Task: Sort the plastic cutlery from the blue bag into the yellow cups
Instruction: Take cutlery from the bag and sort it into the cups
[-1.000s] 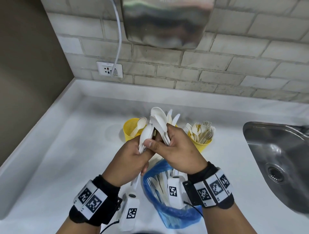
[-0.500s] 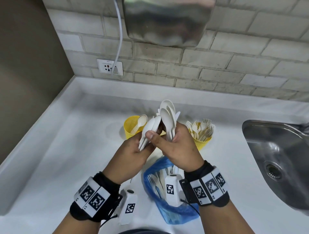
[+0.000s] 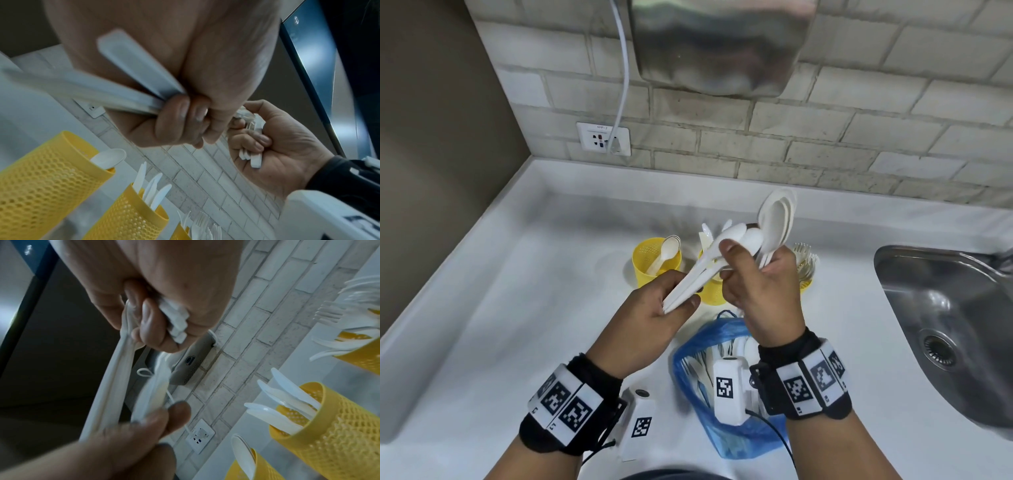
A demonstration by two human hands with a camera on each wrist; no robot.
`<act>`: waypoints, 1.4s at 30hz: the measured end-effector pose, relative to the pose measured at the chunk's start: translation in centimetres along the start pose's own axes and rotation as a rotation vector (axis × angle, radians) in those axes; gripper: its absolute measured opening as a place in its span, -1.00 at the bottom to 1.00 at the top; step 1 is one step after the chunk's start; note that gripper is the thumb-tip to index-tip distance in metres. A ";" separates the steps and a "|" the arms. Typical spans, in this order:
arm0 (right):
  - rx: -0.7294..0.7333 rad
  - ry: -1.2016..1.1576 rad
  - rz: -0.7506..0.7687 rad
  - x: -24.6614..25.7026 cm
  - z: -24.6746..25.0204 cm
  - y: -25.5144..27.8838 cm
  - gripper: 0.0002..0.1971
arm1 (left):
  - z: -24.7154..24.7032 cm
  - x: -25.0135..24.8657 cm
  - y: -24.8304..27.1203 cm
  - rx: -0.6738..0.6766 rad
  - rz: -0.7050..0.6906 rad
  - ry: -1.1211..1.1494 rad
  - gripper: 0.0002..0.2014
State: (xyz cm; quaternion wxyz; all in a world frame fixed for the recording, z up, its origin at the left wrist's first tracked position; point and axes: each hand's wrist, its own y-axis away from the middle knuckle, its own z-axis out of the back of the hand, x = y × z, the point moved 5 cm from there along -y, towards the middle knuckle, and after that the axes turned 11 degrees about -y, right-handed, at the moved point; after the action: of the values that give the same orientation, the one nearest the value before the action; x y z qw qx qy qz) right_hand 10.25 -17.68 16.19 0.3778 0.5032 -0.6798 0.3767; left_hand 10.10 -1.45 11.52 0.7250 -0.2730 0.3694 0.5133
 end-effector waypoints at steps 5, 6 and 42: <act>-0.142 -0.161 -0.010 1.1 1.9 -1.2 -0.82 | 0.4 1.8 0.0 -0.003 0.045 -0.057 -0.88; -0.156 -0.142 -0.001 1.3 2.3 -1.4 -0.82 | 0.8 2.3 -0.1 -0.055 0.073 -0.053 -0.90; -0.036 0.086 -0.043 -2.0 1.8 -0.8 -0.72 | 0.3 -0.5 0.2 -0.137 0.045 0.211 -0.76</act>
State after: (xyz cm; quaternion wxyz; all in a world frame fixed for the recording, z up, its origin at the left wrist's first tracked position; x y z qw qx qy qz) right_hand 11.20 -18.61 13.75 0.4239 0.4941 -0.6585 0.3776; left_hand 9.85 -1.39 12.12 0.6499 -0.3660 0.4138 0.5219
